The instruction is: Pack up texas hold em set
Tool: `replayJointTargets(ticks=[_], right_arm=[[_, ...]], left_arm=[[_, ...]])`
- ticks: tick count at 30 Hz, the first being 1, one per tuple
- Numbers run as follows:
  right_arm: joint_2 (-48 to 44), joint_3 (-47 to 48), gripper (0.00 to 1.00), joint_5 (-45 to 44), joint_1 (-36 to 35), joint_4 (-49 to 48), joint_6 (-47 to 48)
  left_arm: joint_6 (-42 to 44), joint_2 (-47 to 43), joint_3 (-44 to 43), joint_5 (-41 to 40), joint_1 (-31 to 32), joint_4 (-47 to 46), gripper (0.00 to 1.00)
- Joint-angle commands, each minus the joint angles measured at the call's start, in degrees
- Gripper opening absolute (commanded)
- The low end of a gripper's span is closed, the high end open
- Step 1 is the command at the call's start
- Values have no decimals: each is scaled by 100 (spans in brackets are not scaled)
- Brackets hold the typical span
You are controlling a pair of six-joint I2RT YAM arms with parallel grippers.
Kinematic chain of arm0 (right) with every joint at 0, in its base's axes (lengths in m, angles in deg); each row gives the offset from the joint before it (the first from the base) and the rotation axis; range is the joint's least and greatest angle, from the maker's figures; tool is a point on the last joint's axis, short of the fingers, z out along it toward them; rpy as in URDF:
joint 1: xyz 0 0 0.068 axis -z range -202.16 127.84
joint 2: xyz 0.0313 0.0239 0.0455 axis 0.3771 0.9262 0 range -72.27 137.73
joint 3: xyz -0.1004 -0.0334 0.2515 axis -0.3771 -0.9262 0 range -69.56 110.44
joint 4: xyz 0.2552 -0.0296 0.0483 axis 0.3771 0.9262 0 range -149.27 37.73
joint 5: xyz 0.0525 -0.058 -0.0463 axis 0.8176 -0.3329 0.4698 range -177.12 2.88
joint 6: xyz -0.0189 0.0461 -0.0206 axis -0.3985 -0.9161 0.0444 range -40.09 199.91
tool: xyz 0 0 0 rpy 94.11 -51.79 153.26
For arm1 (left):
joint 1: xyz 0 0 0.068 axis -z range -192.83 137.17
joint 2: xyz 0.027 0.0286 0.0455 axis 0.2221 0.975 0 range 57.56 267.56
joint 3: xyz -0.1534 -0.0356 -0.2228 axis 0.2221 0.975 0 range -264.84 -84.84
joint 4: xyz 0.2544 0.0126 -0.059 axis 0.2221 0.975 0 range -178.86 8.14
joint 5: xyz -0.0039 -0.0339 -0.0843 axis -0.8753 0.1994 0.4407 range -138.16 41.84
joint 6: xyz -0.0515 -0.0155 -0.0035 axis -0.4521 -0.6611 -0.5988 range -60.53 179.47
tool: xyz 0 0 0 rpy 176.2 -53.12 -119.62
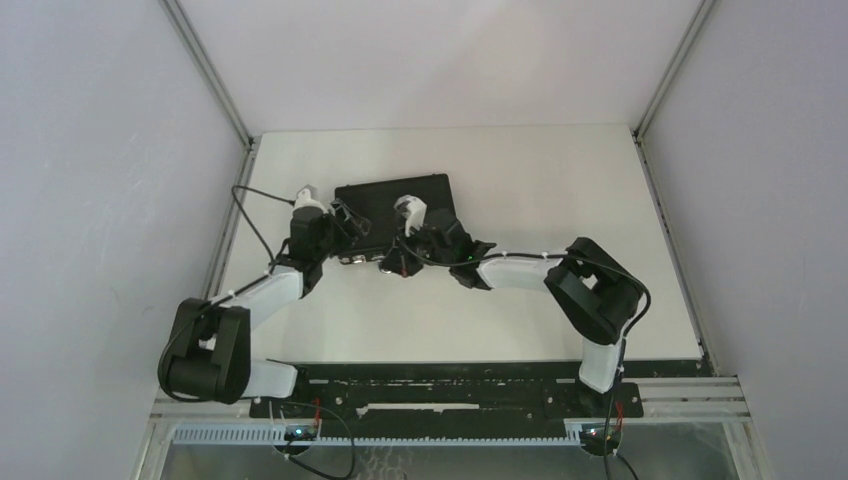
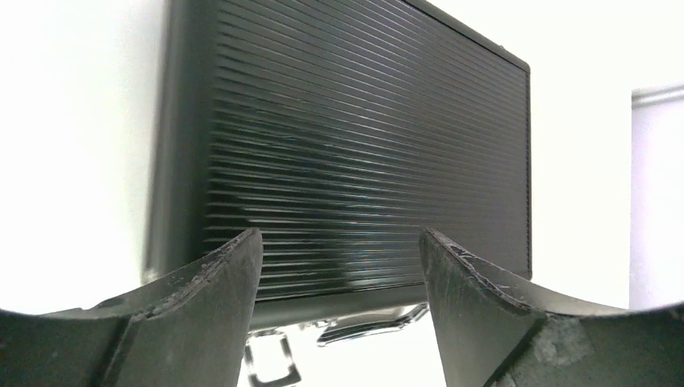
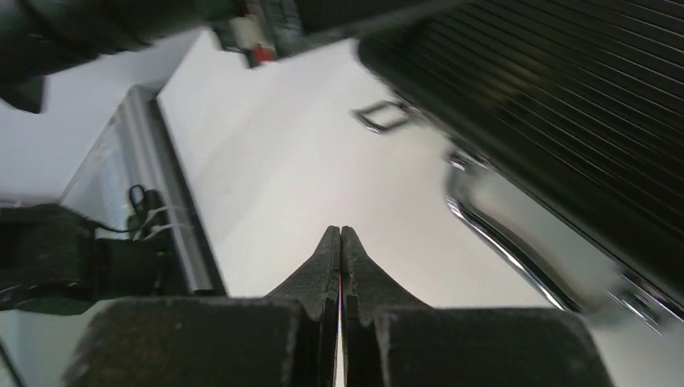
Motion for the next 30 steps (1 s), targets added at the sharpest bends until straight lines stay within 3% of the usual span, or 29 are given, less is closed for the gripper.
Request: replayJointTargets(ticks=[1, 13, 24, 30], right_arm=[[415, 734, 0, 417, -210, -135, 104], [2186, 2630, 0, 621, -250, 84, -152], [2505, 2556, 0, 394, -173, 305, -26], [2764, 2701, 0, -65, -454, 671, 213]], left_arm=[[-202, -455, 399, -417, -403, 432, 77], [-693, -552, 950, -38, -1326, 387, 79], [-668, -670, 1023, -101, -1334, 332, 79], [-644, -1249, 1217, -413, -1326, 399, 79]])
